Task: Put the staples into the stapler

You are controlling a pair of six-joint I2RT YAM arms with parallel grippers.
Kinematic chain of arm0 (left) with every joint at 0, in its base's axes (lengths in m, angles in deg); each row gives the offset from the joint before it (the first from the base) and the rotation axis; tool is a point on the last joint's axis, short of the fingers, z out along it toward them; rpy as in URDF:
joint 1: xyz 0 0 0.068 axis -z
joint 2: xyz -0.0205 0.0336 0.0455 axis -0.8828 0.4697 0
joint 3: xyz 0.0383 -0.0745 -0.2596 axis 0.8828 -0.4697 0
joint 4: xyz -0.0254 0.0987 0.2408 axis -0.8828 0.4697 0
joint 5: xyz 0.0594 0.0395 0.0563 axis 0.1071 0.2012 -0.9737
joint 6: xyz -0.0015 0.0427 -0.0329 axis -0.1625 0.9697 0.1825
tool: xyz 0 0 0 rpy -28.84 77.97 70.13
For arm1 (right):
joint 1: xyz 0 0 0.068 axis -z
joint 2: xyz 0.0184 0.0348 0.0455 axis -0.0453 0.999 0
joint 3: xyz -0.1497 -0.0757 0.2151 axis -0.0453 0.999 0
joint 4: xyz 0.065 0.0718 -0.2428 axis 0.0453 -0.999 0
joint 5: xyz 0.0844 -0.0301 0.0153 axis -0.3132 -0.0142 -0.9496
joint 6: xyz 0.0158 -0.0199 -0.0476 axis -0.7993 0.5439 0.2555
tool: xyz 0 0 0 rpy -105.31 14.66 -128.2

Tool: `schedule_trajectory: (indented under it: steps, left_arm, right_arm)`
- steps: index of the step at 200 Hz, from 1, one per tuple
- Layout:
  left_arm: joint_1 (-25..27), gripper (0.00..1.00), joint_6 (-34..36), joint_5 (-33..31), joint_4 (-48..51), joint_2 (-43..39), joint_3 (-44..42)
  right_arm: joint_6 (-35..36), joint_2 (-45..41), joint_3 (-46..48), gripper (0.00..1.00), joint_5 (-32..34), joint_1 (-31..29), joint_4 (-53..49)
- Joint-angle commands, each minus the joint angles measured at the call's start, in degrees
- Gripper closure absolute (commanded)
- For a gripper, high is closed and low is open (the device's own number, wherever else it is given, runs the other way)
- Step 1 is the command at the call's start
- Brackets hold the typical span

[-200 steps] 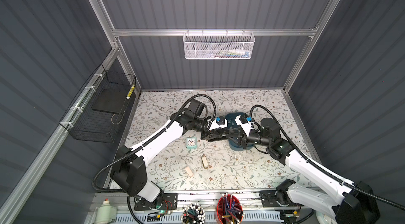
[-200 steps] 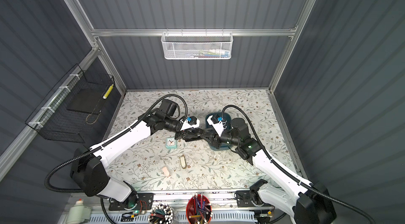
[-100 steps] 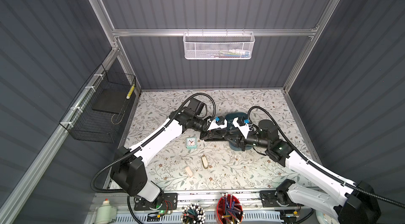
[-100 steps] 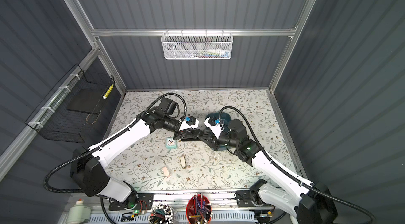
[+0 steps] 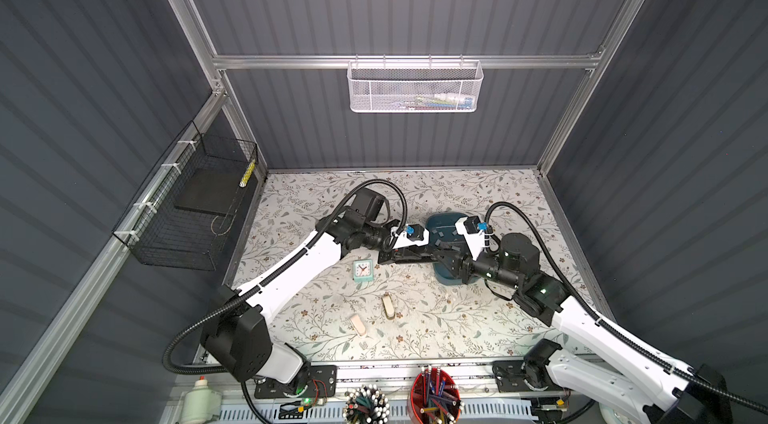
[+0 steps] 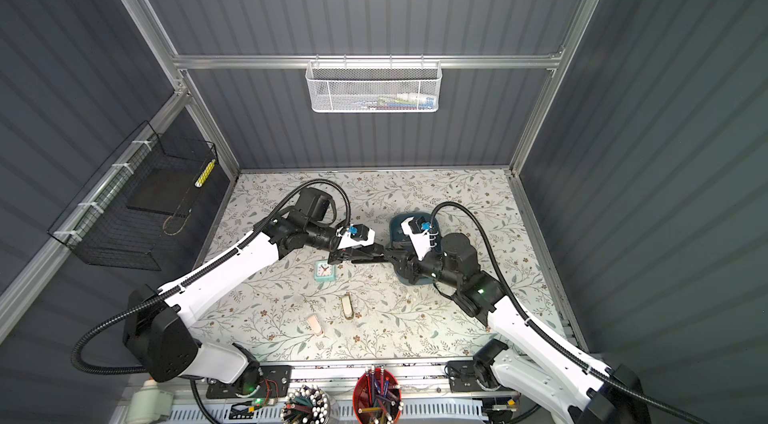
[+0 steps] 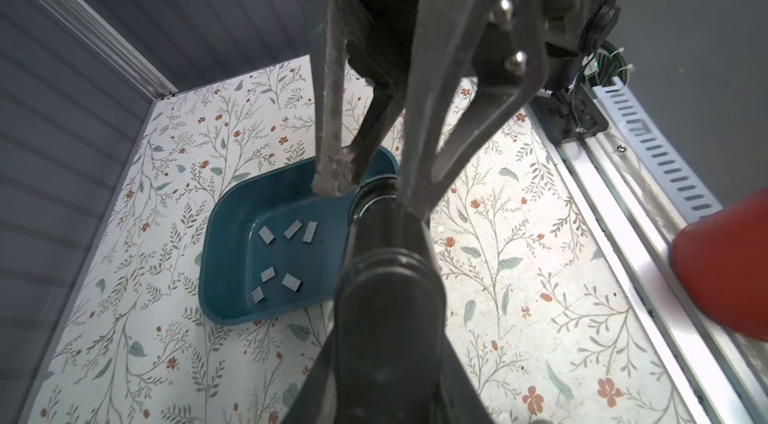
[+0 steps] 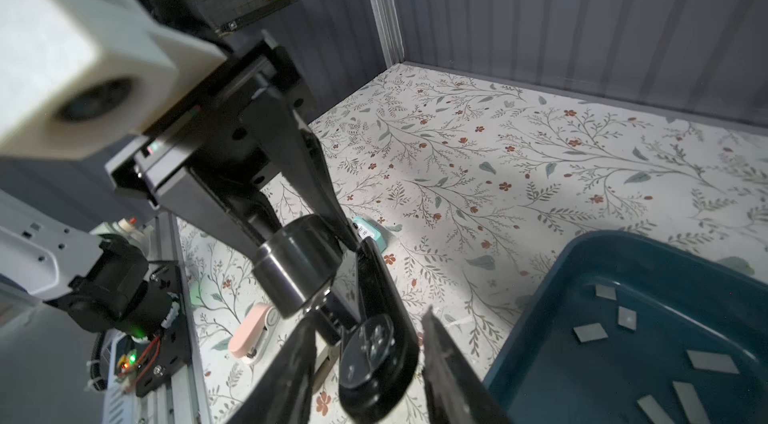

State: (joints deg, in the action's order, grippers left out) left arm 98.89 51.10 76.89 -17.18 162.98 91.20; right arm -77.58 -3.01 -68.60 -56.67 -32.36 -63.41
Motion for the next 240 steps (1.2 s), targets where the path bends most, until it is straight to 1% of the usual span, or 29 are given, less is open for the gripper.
schedule_trajectory:
  steps: [1, 2, 9, 27, 55, 93, 115, 165, 167, 171, 199, 213, 232, 240]
  left_arm:
    - [-0.4, 1.00, 0.1, -1.9, -7.2, -3.9, -2.0]
    - [-0.4, 1.00, 0.1, -2.0, -7.4, -4.0, -2.1]
    - [-0.5, 1.00, 0.1, -2.3, -8.1, -4.8, -2.8]
    - [-0.3, 1.00, -0.1, -2.3, -10.1, -6.1, -4.6]
    - [-0.3, 1.00, -0.7, -2.8, -10.7, -6.9, -4.8]
    - [0.1, 1.00, -0.6, -3.0, -11.1, -6.2, -4.8]
    - [0.3, 1.00, -0.2, -2.6, -11.2, -5.2, -4.4]
    - [1.0, 1.00, 0.3, -2.6, -12.1, -3.4, -4.2]
    - [1.0, 1.00, 0.4, -2.6, -12.1, -3.3, -4.2]
    - [1.1, 1.00, 0.5, -2.6, -12.1, -3.2, -4.1]
    - [1.3, 1.00, 0.7, -3.0, -12.0, -2.7, -4.0]
    - [1.3, 1.00, 0.6, -3.4, -12.1, -2.9, -4.1]
    - [1.3, 1.00, 0.6, -3.3, -12.1, -2.8, -4.1]
    - [1.3, 1.00, 0.6, -3.0, -12.1, -2.7, -4.0]
  right_arm:
    - [-12.6, -0.1, 0.6, 0.56, 2.4, -0.1, 1.8]
    - [-13.4, 0.0, 0.8, 0.56, 3.3, -0.1, 2.0]
    - [-16.1, 0.3, 1.0, 0.56, 4.1, -0.1, 2.5]
    - [-21.5, 1.5, 1.3, 0.60, 4.2, -0.1, 3.2]
    - [-25.9, 2.5, 1.5, 0.66, 4.3, -0.1, 3.5]
    - [-28.1, 4.3, 1.3, 0.70, 4.0, -0.2, 4.0]
    - [-29.7, 6.3, 0.8, 0.73, 2.7, -0.3, 5.5]
    - [-32.9, 10.2, -0.1, 0.74, 2.6, -0.7, 8.0]
    - [-33.0, 10.3, -0.1, 0.74, 0.9, -0.8, 8.2]
    - [-33.1, 10.7, -0.2, 0.74, 0.2, -0.7, 8.6]
    - [-33.8, 12.2, -0.9, 0.75, -0.2, -1.1, 9.6]
    - [-34.0, 12.2, -0.8, 0.80, 0.1, -1.1, 9.8]
    - [-34.4, 12.2, -0.2, 0.94, 1.0, -1.1, 10.6]
    - [-34.5, 12.2, -0.1, 0.99, 1.1, -1.1, 10.6]
